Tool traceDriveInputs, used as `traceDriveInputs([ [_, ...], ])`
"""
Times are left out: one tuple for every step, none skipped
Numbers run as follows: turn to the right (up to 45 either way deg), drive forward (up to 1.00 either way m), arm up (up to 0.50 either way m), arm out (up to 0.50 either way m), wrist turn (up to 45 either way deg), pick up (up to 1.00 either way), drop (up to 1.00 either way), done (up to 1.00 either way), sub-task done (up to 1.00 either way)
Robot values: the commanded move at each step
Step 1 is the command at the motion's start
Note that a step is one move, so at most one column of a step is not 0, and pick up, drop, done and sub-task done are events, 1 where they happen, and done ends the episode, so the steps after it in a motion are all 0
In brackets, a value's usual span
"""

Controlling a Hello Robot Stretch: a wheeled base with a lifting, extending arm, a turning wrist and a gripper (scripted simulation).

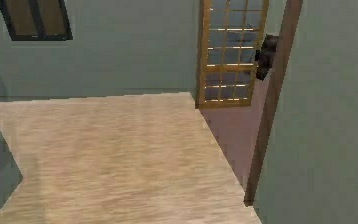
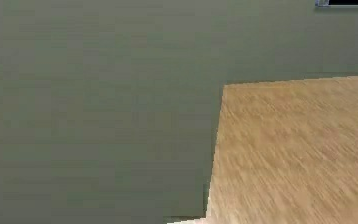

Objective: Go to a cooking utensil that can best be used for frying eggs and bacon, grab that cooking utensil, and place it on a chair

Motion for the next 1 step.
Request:
traceDriveInputs([
  [0.0, 1.00, 0.00, 0.00, 0.0, 0.00, 0.00, 0.00, 0.00],
])
